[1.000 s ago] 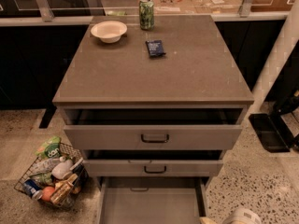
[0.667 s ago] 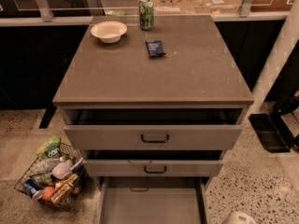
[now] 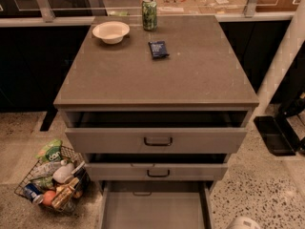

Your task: Close bottom drawer

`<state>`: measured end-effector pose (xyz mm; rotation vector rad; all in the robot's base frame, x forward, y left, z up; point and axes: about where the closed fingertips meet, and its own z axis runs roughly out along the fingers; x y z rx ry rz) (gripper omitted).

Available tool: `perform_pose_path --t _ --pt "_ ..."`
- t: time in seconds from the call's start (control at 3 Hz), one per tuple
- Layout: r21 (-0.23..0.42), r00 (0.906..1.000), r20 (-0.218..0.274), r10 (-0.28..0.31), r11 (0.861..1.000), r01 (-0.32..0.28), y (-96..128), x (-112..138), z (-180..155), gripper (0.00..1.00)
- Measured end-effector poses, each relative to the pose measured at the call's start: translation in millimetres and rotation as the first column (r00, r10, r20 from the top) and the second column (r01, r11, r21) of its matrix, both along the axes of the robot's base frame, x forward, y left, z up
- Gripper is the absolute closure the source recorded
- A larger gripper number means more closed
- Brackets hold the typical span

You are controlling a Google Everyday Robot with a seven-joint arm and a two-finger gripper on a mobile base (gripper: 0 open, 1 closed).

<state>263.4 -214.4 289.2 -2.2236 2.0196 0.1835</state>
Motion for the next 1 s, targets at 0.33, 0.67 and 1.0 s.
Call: perform_pose_path --t 0.33,0.67,1.0 --pt "0.001 1.0000 -0.002 0.000 1.000 0.000 0 -1 -1 0.92" --pt "0.007 1.0000 -0.009 0.000 1.000 0.000 2 0 -7 1.00" --pt "0.037 0.9994 -0.033 0.006 0.999 -0.005 7 -3 -32 1.00"
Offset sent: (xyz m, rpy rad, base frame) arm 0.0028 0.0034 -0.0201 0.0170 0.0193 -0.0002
